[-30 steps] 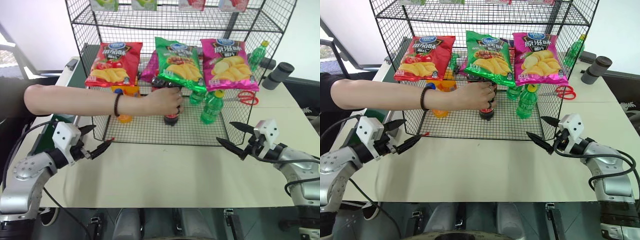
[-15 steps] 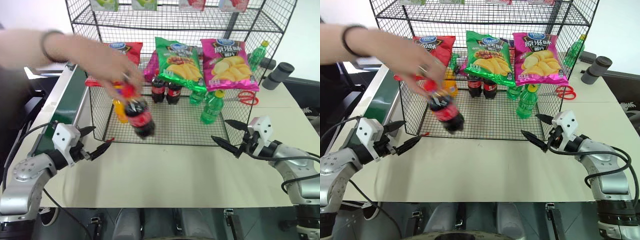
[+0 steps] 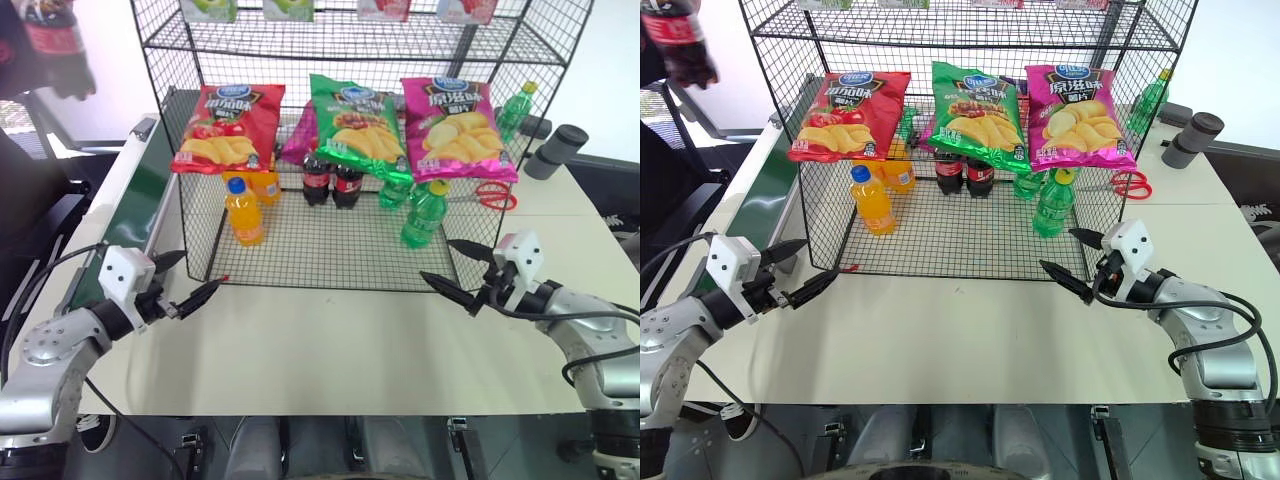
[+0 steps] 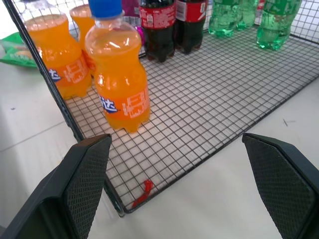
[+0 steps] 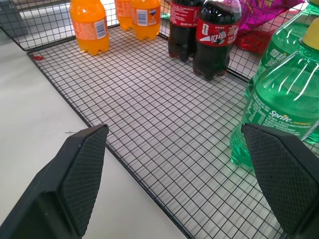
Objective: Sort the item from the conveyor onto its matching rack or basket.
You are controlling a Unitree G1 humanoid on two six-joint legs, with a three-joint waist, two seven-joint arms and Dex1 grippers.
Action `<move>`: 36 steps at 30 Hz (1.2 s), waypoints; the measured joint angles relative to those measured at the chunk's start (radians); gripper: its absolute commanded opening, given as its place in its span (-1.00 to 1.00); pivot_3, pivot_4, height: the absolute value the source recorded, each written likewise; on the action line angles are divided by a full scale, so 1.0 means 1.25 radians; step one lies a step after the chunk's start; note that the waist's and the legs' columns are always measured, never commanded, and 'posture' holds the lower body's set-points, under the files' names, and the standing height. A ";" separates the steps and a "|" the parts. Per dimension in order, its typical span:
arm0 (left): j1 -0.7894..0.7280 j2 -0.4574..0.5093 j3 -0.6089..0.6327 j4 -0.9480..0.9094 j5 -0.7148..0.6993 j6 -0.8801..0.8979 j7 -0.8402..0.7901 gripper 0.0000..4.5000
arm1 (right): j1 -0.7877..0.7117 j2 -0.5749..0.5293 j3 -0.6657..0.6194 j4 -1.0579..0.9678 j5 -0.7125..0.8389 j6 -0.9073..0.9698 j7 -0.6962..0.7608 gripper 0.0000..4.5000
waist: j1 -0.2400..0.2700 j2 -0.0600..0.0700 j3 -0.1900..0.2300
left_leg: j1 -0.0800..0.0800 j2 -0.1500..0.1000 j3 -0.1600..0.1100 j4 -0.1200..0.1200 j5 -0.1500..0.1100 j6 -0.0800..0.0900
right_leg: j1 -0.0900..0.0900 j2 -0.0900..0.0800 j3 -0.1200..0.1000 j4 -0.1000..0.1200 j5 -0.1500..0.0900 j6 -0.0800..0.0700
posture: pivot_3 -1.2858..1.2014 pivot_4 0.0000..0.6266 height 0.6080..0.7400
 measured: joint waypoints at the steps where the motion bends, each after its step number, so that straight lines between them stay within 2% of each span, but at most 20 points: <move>1: 0.000 0.000 0.003 0.000 0.000 0.000 0.001 1.00 | -0.003 0.003 0.002 0.000 0.000 0.000 0.001 0.97 | 0.000 0.000 0.000 | 0.000 0.000 0.000 0.000 0.000 0.000 | 0.000 0.000 0.000 0.000 0.000 0.000 | 0.03 -0.52 1.00; 11: 0.011 -0.028 0.034 0.000 -0.005 -0.001 0.037 1.00 | -0.022 0.031 0.034 0.001 -0.001 -0.007 0.009 0.97 | 0.000 0.000 0.000 | 0.000 0.000 0.000 0.000 0.000 0.000 | 0.000 0.000 0.000 0.000 0.000 0.000 | 0.03 -0.52 1.00; 18: 0.024 -0.067 0.148 0.004 -0.061 -0.001 0.090 1.00 | -0.040 0.065 0.068 -0.012 0.000 -0.003 0.001 0.97 | 0.000 0.000 0.000 | 0.000 0.000 0.000 0.000 0.000 0.000 | 0.000 0.000 0.000 0.000 0.000 0.000 | 0.03 -0.52 1.00; 22: 0.011 -0.099 0.211 0.047 -0.053 -0.028 0.170 1.00 | -0.047 0.104 0.121 -0.054 -0.001 0.006 -0.007 0.97 | 0.000 0.000 -0.001 | 0.000 0.000 0.000 0.000 0.000 0.000 | 0.000 0.000 0.000 0.001 0.000 0.000 | 0.03 -0.52 1.00; 27: -0.014 -0.151 0.217 0.106 0.007 -0.079 0.272 1.00 | -0.061 0.165 0.192 -0.083 -0.010 0.008 -0.039 0.97 | 0.002 -0.002 -0.002 | 0.000 0.000 0.000 0.001 0.000 0.000 | 0.000 -0.001 -0.001 0.001 0.000 0.000 | 0.03 -0.52 1.00; 36: -0.058 -0.212 0.203 0.127 0.037 -0.121 0.362 1.00 | -0.067 0.202 0.227 -0.086 -0.041 -0.001 -0.069 0.97 | 0.001 -0.003 -0.002 | 0.000 0.000 -0.001 0.001 0.000 0.000 | 0.000 -0.002 -0.001 0.001 0.000 0.000 | 0.03 -0.52 1.00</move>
